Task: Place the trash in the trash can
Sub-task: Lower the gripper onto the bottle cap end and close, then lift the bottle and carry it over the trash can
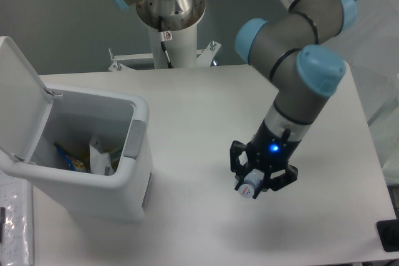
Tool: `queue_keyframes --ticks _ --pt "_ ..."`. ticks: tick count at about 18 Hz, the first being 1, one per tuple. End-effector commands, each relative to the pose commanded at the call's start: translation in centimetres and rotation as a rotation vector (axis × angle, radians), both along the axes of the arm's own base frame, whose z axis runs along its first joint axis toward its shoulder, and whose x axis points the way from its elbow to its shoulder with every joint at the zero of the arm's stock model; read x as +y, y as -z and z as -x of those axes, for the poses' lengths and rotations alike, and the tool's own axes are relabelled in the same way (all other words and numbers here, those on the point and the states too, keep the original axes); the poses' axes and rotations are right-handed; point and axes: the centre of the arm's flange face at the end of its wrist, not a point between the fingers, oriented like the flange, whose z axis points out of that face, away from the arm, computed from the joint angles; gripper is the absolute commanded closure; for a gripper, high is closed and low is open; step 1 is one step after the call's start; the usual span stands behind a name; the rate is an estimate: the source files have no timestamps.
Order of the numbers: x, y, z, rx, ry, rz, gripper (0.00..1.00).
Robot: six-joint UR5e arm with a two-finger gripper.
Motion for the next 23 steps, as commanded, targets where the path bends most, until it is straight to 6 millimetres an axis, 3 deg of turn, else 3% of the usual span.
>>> queue_keyframes --ticks 8,12,16,18,23 --pt "1.7 -7.5 -1.2 0.01 -0.032 -0.244 0.94" --pt "1.5 -12.6 -3.3 -0.056 0.034 -0.392 0.94" --pt "1.0 -17.9 -6.3 -0.103 0.065 -0.476 0.97" --pt "1.6 -18.6 -7.8 -0.136 0.088 -0.49 0.97" --pt "2.6 -22.8 -15.2 -0.147 0.163 -0.512 0.96"
